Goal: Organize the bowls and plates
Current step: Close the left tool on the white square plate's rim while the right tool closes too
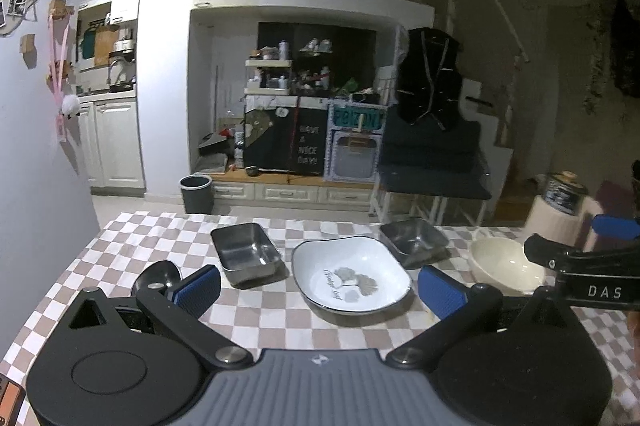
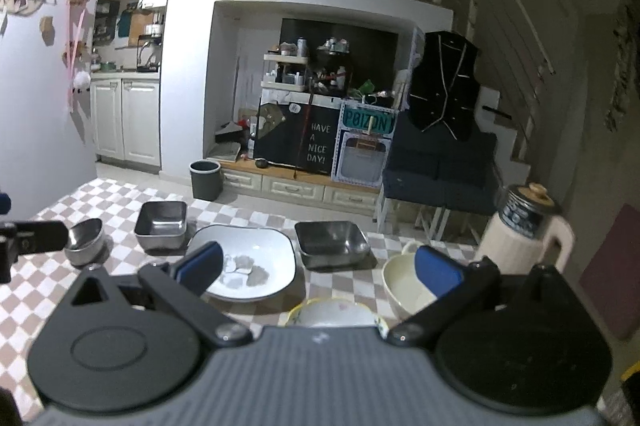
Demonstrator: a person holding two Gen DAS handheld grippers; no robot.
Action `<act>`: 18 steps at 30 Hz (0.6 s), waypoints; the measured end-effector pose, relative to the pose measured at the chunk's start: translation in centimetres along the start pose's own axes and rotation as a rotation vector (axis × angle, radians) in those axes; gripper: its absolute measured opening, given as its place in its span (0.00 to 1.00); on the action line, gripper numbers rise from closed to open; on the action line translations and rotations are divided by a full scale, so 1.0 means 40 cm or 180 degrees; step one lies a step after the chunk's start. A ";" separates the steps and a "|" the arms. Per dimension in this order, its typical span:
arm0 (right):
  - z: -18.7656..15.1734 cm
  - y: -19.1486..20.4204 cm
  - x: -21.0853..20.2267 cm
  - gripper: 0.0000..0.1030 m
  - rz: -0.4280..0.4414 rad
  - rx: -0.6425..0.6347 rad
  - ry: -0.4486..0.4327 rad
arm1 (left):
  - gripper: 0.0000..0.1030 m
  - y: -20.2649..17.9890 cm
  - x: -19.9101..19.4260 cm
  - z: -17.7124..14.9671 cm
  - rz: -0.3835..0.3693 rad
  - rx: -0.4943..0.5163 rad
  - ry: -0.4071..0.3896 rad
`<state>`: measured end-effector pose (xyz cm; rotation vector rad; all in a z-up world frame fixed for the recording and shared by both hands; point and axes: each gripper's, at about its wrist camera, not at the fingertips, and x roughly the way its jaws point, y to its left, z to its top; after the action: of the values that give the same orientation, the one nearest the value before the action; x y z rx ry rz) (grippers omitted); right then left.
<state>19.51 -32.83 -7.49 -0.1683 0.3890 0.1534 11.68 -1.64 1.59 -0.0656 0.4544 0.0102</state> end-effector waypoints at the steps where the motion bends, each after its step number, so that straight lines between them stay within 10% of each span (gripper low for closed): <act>1: 0.011 0.008 0.026 1.00 -0.0005 -0.0021 -0.0001 | 1.00 0.003 0.017 0.004 0.0025 -0.0024 0.0005; 18: 0.039 -0.007 0.362 1.00 -0.0172 0.0111 0.0350 | 1.00 0.026 0.356 0.040 0.0714 -0.0145 0.0378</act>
<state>33.37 -31.11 -11.68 -0.1532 0.4957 0.0844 25.14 -0.55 -3.29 -0.0600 0.5786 0.2380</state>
